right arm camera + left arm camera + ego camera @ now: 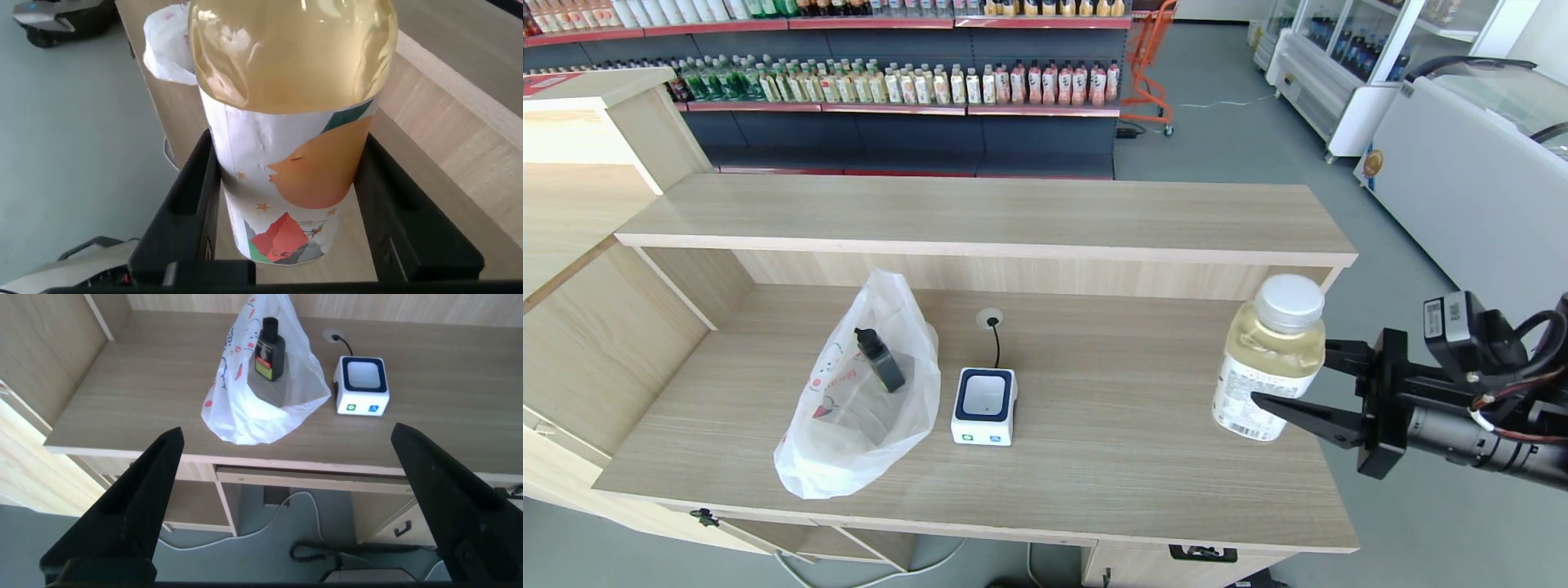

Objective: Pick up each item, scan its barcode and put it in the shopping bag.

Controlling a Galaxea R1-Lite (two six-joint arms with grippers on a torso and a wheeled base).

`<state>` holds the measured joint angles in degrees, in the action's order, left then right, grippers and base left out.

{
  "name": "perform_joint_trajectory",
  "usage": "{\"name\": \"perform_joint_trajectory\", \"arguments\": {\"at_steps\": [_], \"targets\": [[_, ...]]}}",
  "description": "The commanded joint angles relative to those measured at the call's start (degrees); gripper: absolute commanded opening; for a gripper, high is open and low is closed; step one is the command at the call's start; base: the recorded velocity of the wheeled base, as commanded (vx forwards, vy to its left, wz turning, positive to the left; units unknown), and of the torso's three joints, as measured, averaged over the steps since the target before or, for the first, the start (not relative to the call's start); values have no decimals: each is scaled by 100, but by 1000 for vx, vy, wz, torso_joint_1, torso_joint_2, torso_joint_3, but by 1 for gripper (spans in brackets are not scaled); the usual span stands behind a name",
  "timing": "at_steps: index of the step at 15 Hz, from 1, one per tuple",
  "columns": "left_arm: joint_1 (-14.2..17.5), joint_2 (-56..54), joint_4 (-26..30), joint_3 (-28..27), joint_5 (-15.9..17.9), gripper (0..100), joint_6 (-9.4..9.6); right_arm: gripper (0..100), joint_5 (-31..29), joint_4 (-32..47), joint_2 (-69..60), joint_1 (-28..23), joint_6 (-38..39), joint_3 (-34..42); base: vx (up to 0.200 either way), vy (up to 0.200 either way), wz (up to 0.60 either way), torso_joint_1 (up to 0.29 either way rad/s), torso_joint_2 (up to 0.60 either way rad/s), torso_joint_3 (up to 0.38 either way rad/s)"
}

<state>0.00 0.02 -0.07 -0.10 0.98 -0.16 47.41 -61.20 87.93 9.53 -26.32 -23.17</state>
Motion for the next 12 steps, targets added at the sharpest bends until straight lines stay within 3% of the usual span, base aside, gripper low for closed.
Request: {"name": "perform_joint_trajectory", "arguments": {"at_steps": [1,8,12], "targets": [[0,-2,-1,1,-1,100,-2,0,-83,2,523,31,-119,-293,0,0,0,0,0,0],[0,-2,-1,1,-1,100,-2,0,-100,2,928,128,-435,-390,0,0,0,0,0,0],[0,-2,-1,1,-1,100,-2,0,-109,2,928,216,-435,-398,0,200,0,2,4,2]]}}
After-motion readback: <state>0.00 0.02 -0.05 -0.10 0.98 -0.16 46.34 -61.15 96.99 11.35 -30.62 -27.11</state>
